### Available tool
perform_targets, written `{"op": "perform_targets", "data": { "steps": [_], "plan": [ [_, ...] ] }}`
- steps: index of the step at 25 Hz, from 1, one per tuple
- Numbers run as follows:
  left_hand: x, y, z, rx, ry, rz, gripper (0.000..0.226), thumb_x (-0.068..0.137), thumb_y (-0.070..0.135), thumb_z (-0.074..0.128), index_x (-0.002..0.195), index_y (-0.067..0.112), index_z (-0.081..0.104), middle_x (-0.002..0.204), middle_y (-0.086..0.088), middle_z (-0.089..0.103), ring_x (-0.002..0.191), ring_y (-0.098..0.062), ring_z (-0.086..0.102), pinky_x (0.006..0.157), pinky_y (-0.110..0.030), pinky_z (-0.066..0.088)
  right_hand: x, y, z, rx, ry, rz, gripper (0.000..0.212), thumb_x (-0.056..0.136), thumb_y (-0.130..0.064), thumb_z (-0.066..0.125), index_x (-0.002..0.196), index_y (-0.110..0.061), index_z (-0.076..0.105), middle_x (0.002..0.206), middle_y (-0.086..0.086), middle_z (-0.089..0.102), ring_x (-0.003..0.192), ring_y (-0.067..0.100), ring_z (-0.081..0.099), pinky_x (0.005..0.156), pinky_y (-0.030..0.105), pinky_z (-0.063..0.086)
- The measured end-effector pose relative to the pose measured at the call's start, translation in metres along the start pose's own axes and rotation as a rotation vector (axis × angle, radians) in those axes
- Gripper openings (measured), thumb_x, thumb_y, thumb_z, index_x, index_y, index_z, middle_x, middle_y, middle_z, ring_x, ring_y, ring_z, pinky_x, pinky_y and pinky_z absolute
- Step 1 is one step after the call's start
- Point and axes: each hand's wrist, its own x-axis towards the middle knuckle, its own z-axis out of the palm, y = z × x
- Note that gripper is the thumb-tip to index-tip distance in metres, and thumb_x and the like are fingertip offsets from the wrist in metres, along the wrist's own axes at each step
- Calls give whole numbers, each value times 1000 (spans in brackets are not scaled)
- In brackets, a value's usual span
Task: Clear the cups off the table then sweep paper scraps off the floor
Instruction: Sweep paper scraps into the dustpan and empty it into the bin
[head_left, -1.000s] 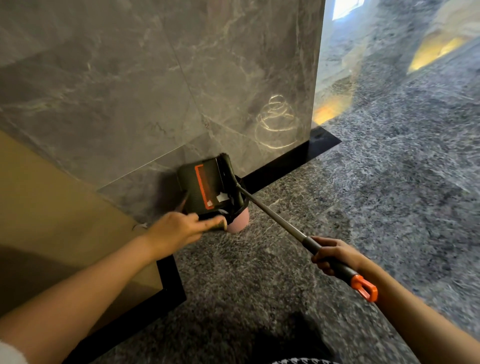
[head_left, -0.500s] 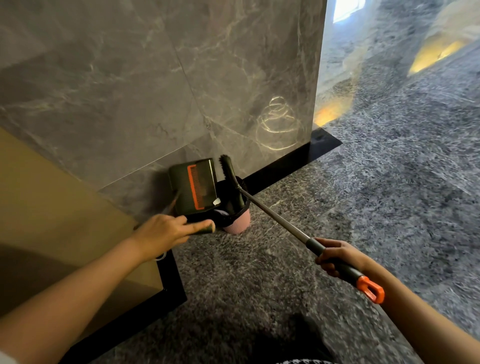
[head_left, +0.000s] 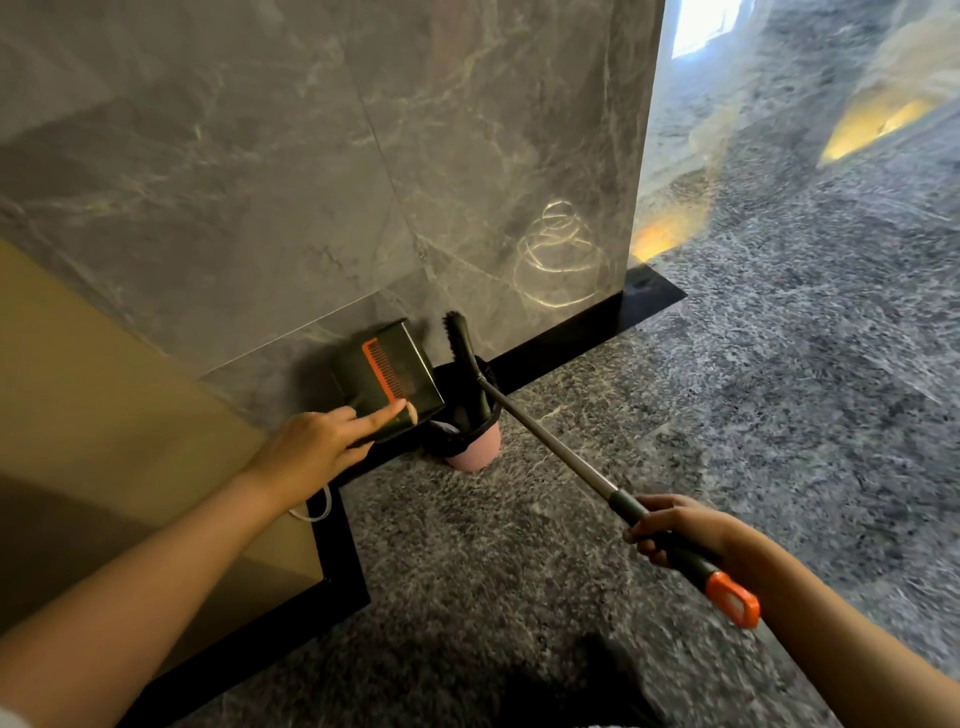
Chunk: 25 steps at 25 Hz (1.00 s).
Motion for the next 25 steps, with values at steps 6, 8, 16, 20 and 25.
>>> {"op": "perform_targets", "data": {
  "steps": [6,8,16,20,25],
  "plan": [
    [19,9,11,-194,149,-457,68,89,13,61,147,25,29,91,-18,63,81,-36,61,69,-45,51,4,0,17,-246,118,54,33,83,5,62,113,-7,52,61,8,54,37,10,50,36,20,43],
    [26,12,15,-216,191,-529,66,87,13,62,146,23,34,95,-21,65,86,-37,62,73,-47,51,4,3,21,-194,132,43,37,84,8,59,118,-6,51,59,9,52,35,11,48,34,19,41],
    [24,16,36,-810,236,-597,76,87,-3,59,148,28,26,86,-6,60,49,-13,54,45,-21,46,-1,22,43,43,141,-69,45,84,23,41,121,-2,48,45,7,43,27,11,37,30,14,31],
    [11,1,39,-778,420,-767,72,87,-1,60,148,21,30,89,-15,61,60,-31,56,61,-42,55,-4,36,53,27,148,-104,58,82,23,47,130,-10,45,45,5,48,30,14,41,31,17,35],
    [5,-4,8,-745,477,-720,70,87,1,60,147,21,31,91,-21,61,63,-34,57,63,-47,56,-4,38,68,-70,270,-208,72,79,20,56,140,-15,40,50,7,50,31,16,46,31,19,37]
  ]
}}
